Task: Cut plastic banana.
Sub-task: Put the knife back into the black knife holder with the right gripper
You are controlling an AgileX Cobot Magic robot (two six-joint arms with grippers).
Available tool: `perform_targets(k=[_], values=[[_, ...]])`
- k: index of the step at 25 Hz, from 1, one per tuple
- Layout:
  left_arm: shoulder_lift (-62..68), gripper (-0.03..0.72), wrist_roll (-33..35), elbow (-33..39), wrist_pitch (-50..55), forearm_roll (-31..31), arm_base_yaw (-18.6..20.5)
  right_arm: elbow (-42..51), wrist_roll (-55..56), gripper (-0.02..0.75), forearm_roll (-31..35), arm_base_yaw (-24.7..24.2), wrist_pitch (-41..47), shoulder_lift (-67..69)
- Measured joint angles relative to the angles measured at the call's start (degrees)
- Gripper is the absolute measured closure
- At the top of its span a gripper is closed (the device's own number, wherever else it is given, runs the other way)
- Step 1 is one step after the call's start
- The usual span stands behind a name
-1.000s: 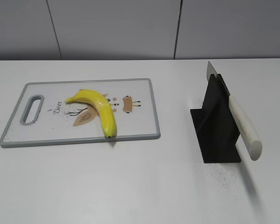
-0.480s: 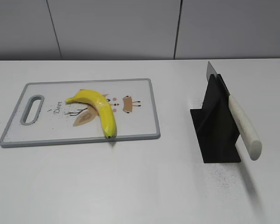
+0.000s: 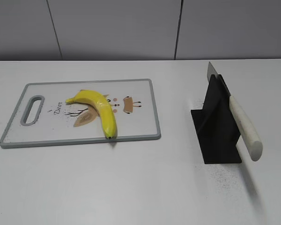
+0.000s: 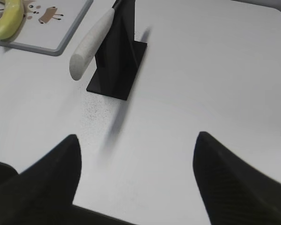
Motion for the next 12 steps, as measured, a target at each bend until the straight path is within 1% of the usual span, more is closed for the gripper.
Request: perform_targets(k=[4,12], values=[[0.0,0.18,0.0,0.0,0.0,0.0,0.0,1.6,-1.4,0.146,0.4,0.0,-3.5,-0.1],[0.0,0.181,0.0,0.0,0.0,-0.1,0.0,1.8,-2.5,0.15,1.5,0.0,-4.7,-0.1]])
